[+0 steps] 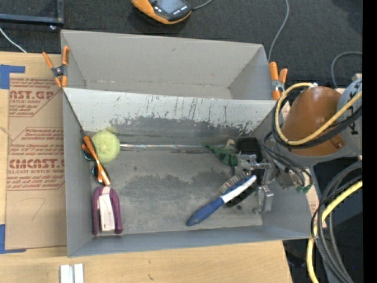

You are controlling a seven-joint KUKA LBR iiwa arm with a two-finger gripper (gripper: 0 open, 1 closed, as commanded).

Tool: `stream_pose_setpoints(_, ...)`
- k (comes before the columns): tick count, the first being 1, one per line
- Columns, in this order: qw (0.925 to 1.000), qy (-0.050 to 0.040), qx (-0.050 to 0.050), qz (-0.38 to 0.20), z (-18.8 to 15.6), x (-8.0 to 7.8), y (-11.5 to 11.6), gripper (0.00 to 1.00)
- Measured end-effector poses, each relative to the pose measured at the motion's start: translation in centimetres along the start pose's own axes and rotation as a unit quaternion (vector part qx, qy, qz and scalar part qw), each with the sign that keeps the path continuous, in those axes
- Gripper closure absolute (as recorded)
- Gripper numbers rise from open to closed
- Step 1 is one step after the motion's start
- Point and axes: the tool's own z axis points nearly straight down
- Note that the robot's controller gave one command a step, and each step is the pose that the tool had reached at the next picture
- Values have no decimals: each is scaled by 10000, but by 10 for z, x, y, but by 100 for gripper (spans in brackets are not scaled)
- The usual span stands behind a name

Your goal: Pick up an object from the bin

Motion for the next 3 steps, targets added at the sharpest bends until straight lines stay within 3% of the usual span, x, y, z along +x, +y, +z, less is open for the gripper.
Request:
stream_pose_setpoints(1, 9904, -16, 11, -1385, 44, -22, 5, 0)
stream_pose_setpoints(2, 9967, -11, -1, -817, 43, -15, -2, 100)
stream_pose_setpoints(3, 9967, -11, -1, -817, 43, -15, -2, 100)
